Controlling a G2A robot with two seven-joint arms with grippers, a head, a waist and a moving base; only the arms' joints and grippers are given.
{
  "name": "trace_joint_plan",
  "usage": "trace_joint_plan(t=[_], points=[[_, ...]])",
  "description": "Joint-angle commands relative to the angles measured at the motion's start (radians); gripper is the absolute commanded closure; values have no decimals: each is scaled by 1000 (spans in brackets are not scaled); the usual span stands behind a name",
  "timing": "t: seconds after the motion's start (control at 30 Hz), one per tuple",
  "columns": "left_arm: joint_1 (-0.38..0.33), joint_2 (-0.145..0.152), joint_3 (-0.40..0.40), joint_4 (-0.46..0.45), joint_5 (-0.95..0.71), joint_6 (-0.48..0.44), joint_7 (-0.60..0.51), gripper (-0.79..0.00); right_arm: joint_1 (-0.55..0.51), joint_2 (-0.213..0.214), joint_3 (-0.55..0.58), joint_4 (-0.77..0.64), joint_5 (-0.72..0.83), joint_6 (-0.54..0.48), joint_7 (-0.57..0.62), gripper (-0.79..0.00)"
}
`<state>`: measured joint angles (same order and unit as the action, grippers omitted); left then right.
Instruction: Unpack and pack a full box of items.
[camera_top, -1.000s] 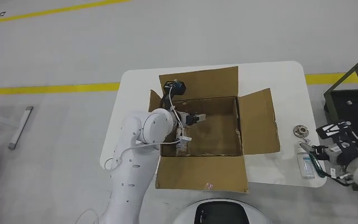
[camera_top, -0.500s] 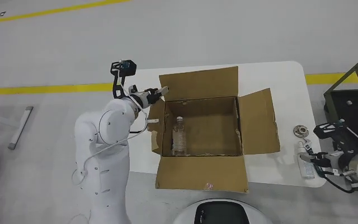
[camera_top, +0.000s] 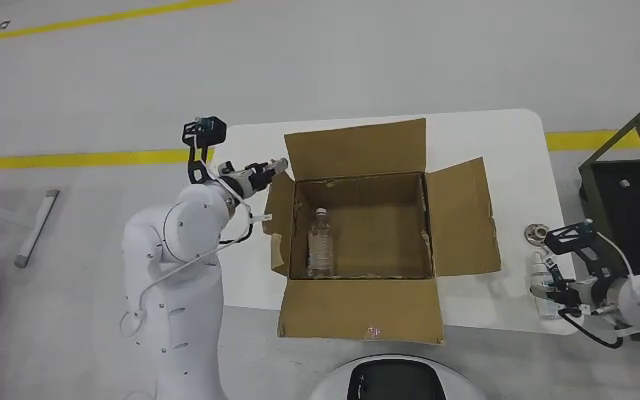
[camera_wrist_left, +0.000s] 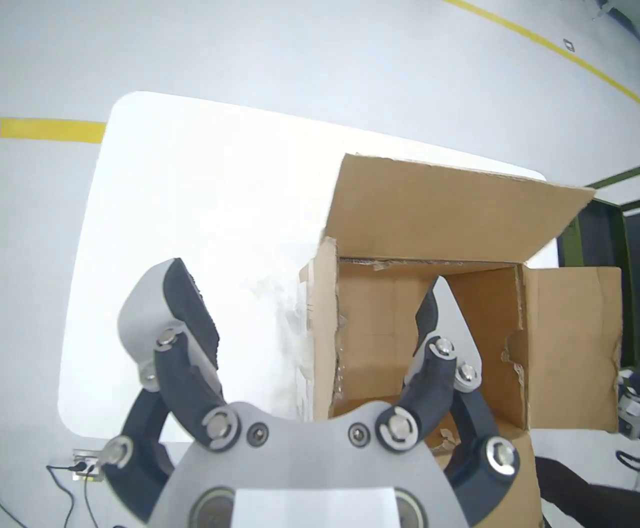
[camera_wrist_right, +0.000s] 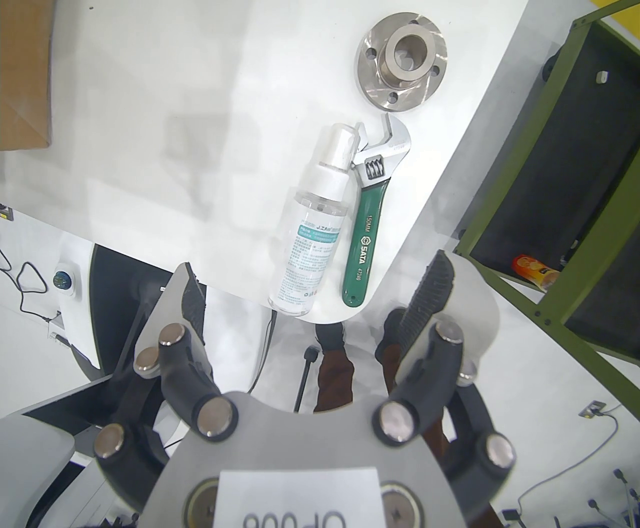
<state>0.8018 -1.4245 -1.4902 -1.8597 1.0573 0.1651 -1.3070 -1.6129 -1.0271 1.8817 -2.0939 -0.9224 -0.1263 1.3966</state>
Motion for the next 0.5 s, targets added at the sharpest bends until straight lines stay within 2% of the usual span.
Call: trace_joint_plan(t=[0.0, 0.1, 0.13, 0.17, 0.2, 0.27, 0.4, 0.47], points=[[-4, 2, -7, -8, -76, -24, -24, -785, 0, 0, 0, 0, 0, 0, 0, -785], [-3, 9, 4, -3, -76, -61, -50, -785, 0, 0, 0, 0, 0, 0, 0, -785], [-1, 10, 8, 0, -76, -66, -50, -416, 0, 0, 0, 0, 0, 0, 0, -785], [1, 11, 11, 2, -75, -67, -45, -256, 0, 0, 0, 0, 0, 0, 0, -785], [5, 13, 20, 0, -75, -85, -41, 0, 0, 0, 0, 0, 0, 0, 0, -785], [17, 16, 37, -9, -75, -126, -33, 0, 0, 0, 0, 0, 0, 0, 0, -785], [30, 20, 44, -15, -110, -120, -12, 0, 0, 0, 0, 0, 0, 0, 0, -785], [29, 23, 54, -15, -77, -126, 2, 0, 0, 0, 0, 0, 0, 0, 0, -785]])
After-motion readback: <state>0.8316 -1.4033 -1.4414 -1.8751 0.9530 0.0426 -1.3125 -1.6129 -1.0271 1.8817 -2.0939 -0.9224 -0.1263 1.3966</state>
